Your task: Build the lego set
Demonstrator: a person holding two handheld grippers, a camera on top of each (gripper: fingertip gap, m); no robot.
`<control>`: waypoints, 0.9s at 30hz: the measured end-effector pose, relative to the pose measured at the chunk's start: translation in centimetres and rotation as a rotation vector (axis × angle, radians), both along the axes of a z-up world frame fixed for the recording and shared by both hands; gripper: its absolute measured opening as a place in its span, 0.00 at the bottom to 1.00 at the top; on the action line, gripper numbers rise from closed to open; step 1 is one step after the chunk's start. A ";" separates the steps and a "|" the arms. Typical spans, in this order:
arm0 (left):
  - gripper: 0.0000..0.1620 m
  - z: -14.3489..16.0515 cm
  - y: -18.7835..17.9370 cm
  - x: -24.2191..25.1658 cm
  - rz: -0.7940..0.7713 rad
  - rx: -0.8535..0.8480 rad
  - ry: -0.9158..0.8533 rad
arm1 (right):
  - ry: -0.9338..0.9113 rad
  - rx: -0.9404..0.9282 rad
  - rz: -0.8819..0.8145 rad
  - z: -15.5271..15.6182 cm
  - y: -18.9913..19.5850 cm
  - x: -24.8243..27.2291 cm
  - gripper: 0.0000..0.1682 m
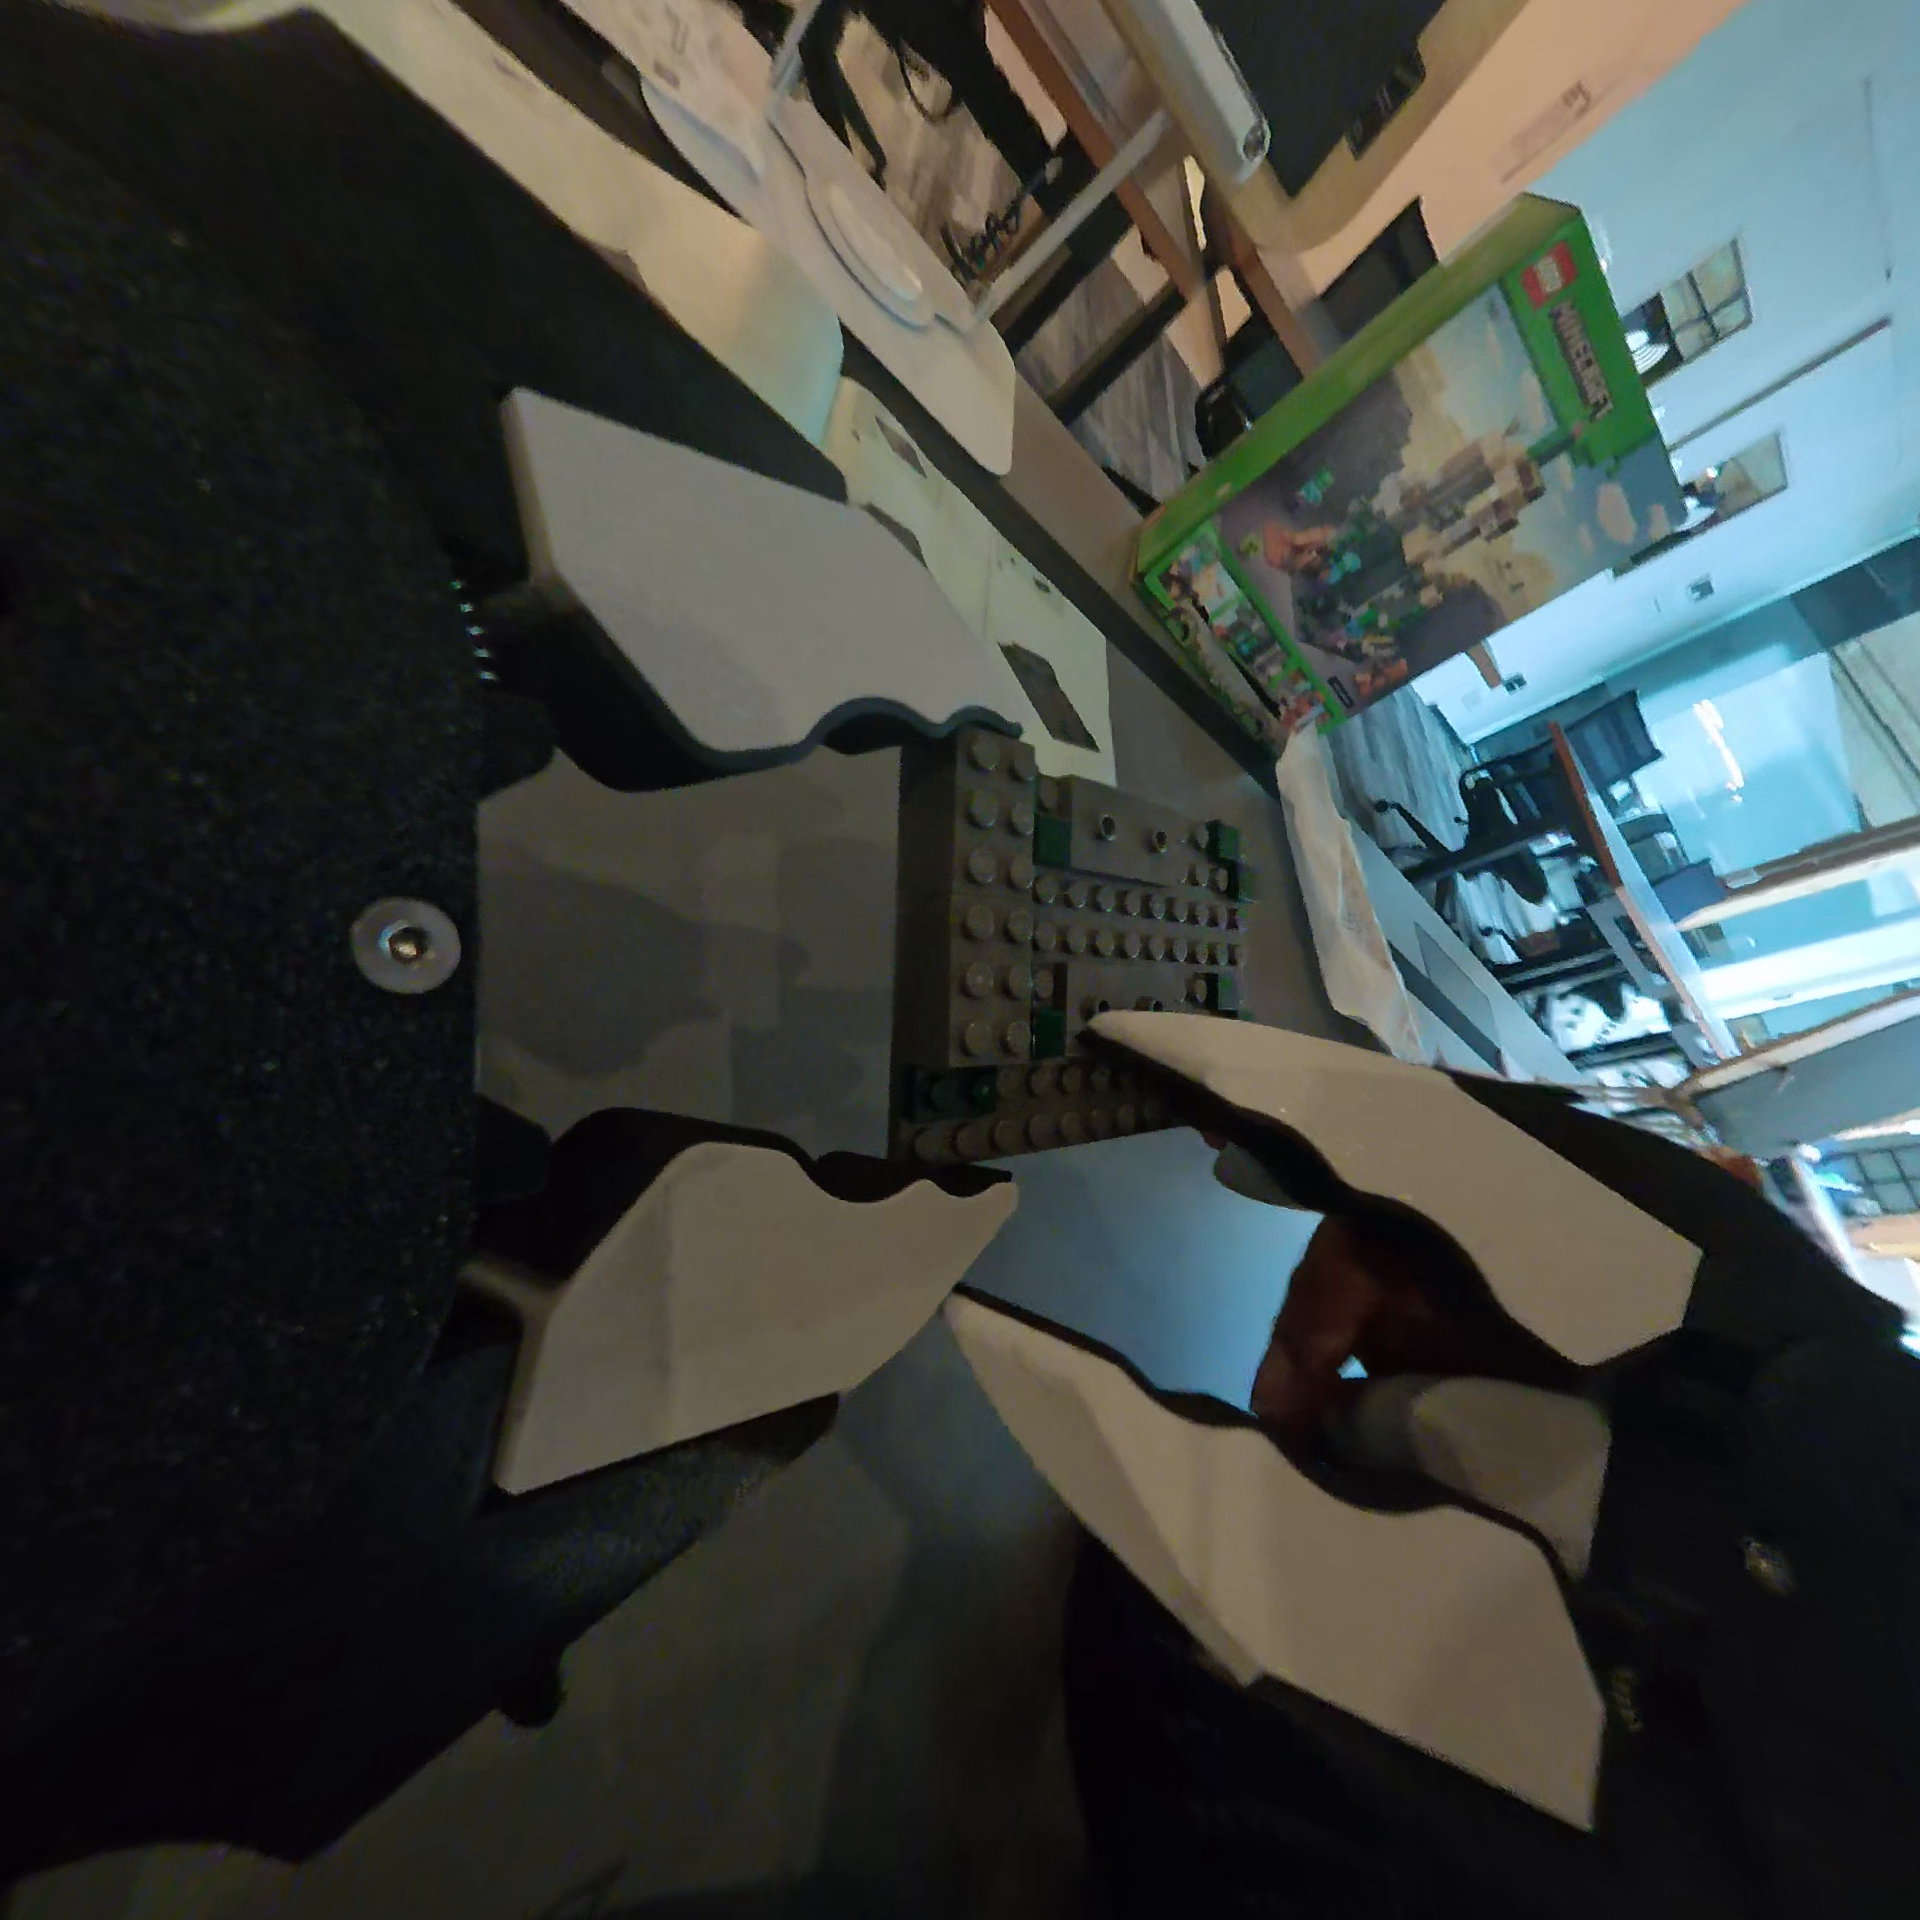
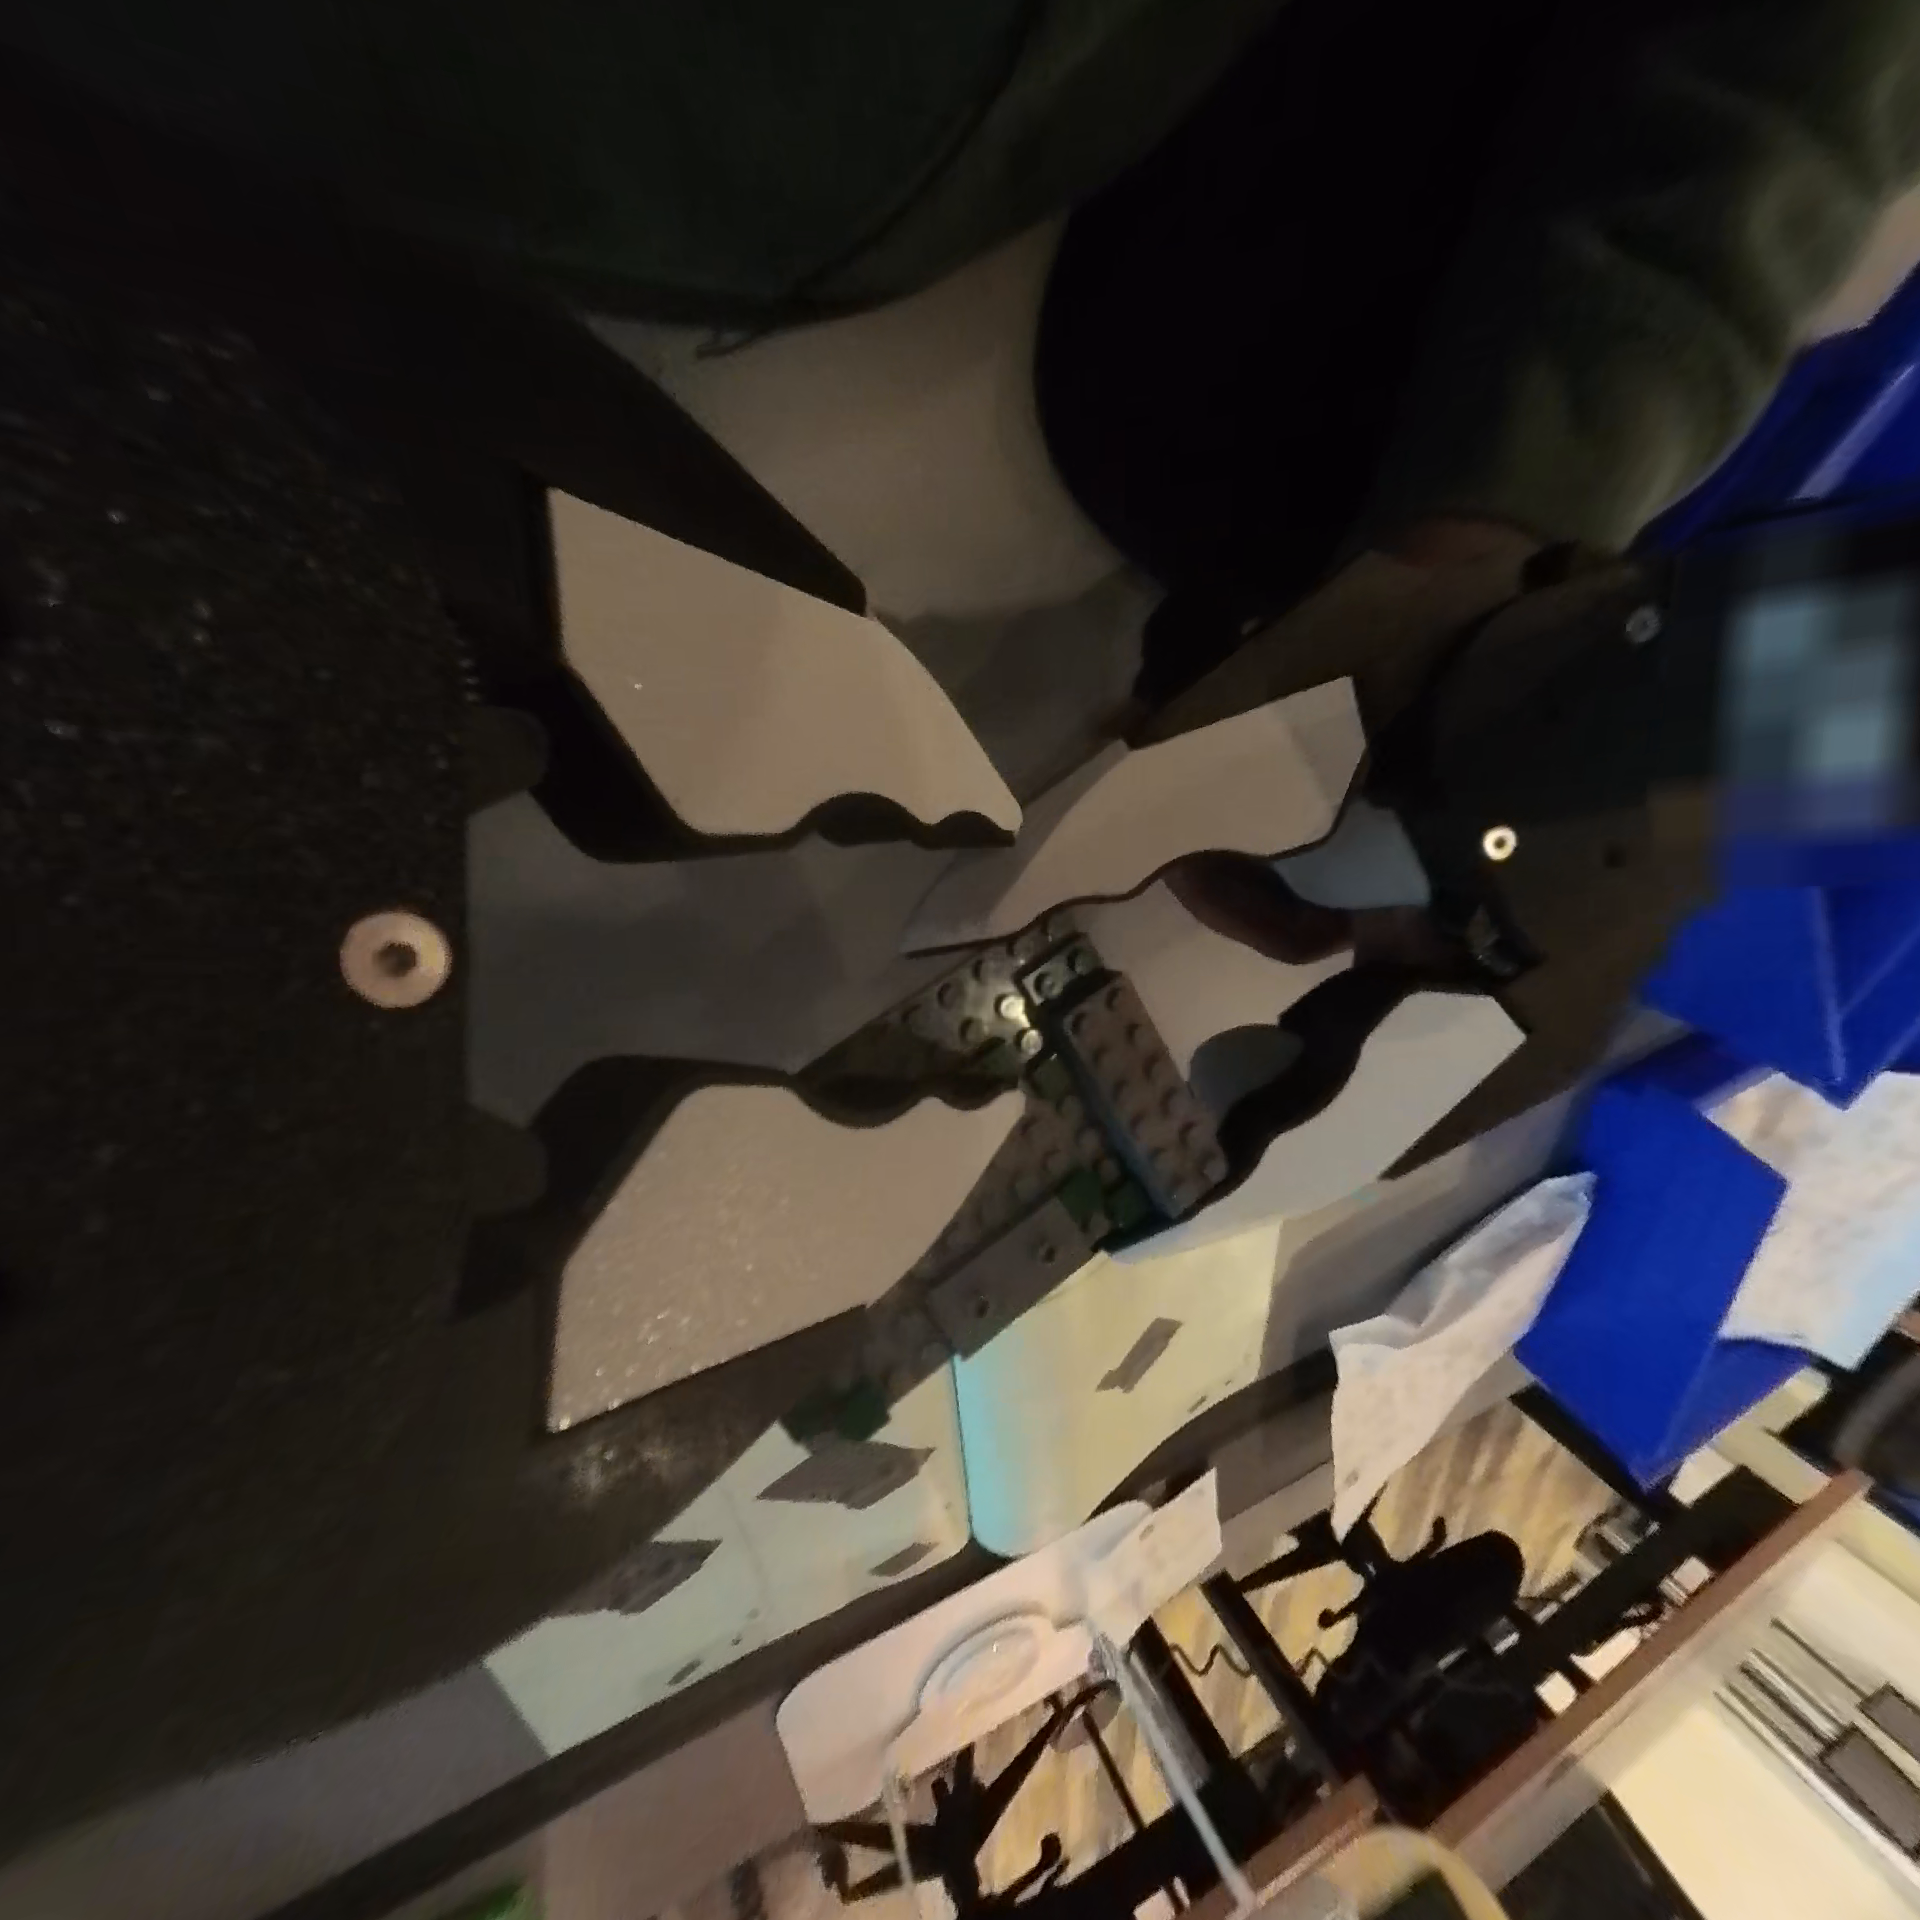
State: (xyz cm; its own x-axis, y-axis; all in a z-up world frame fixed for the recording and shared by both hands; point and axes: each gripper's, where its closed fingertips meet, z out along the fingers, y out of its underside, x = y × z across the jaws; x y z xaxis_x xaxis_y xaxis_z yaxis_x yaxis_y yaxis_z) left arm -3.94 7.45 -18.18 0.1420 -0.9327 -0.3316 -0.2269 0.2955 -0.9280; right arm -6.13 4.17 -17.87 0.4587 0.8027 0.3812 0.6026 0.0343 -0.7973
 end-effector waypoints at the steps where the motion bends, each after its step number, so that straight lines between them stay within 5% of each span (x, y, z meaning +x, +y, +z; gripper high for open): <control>1: 0.47 0.0 0.0 0.0 0.001 0.004 0.004 | -0.001 -0.010 0.001 -0.1 -0.1 -0.1 0.24; 9: 0.46 -0.3 0.1 0.0 0.037 0.077 0.052 | -0.010 -0.109 -0.006 -0.8 0.0 -0.6 0.35; 27: 0.46 -0.5 0.3 -0.3 0.071 0.111 0.089 | 0.064 -0.178 -0.018 -1.4 0.1 -1.3 0.37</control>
